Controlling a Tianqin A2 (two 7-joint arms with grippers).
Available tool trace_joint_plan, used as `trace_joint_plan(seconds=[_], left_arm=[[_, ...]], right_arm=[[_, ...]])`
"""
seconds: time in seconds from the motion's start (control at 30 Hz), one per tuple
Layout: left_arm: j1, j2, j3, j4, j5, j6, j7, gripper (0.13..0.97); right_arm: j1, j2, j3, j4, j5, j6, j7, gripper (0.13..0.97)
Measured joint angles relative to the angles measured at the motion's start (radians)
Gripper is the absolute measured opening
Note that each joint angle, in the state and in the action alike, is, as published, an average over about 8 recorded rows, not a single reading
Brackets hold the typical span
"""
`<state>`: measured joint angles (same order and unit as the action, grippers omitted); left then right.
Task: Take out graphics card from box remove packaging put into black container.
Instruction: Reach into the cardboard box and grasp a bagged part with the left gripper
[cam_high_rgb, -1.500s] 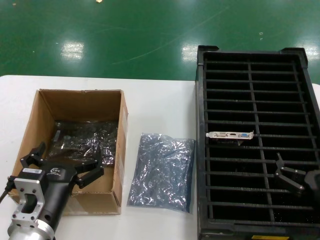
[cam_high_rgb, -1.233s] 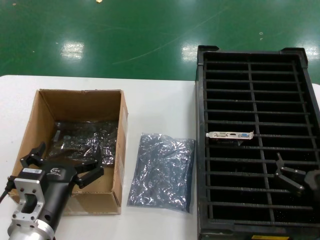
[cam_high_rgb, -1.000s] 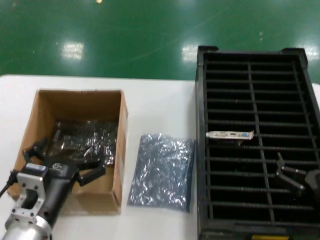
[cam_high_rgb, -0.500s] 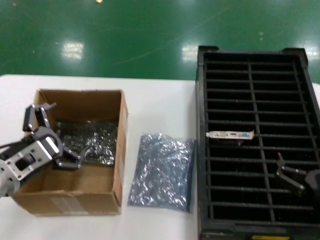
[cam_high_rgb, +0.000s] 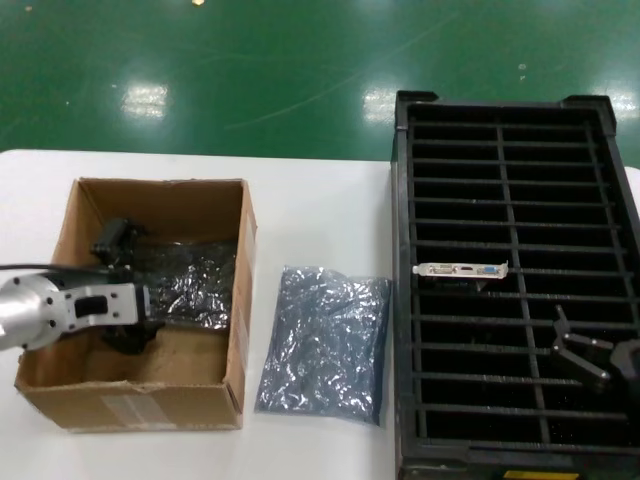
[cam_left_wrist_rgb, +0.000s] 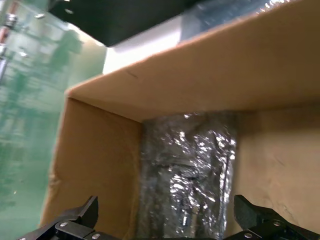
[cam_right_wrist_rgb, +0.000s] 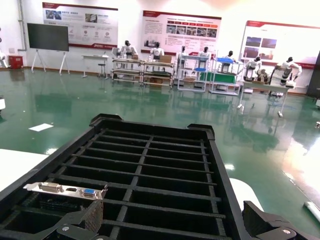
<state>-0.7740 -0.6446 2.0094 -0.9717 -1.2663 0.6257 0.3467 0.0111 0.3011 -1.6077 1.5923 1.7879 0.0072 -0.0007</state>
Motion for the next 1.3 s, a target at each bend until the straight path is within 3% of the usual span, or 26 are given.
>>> trace_joint_plan(seconds=[0.17, 0.37, 0.5, 0.63, 0.9, 1.3], left_arm=[[-0.042, 0.034, 0.037, 0.076, 0.036, 0.014, 0.042, 0.926], [-0.046, 0.052, 0.059, 0.11, 0.056, 0.021, 0.071, 0.865], [-0.047, 0.067, 0.062, 0.138, 0.057, 0.005, 0.1, 0.81], [-0.053, 0.087, 0.058, 0.174, 0.047, -0.026, 0.143, 0.81], [-0.067, 0.118, 0.047, 0.233, 0.021, -0.081, 0.224, 0.633], [-0.063, 0.124, 0.017, 0.25, -0.028, -0.141, 0.316, 0.377]], right_arm=[[0.0, 0.0, 0.0, 0.0, 0.0, 0.0, 0.0, 0.966], [0.0, 0.0, 0.0, 0.0, 0.0, 0.0, 0.0, 0.966], [0.0, 0.0, 0.0, 0.0, 0.0, 0.0, 0.0, 0.966], [0.0, 0.0, 0.0, 0.0, 0.0, 0.0, 0.0, 0.966], [0.0, 0.0, 0.0, 0.0, 0.0, 0.0, 0.0, 0.966], [0.0, 0.0, 0.0, 0.0, 0.0, 0.0, 0.0, 0.966]])
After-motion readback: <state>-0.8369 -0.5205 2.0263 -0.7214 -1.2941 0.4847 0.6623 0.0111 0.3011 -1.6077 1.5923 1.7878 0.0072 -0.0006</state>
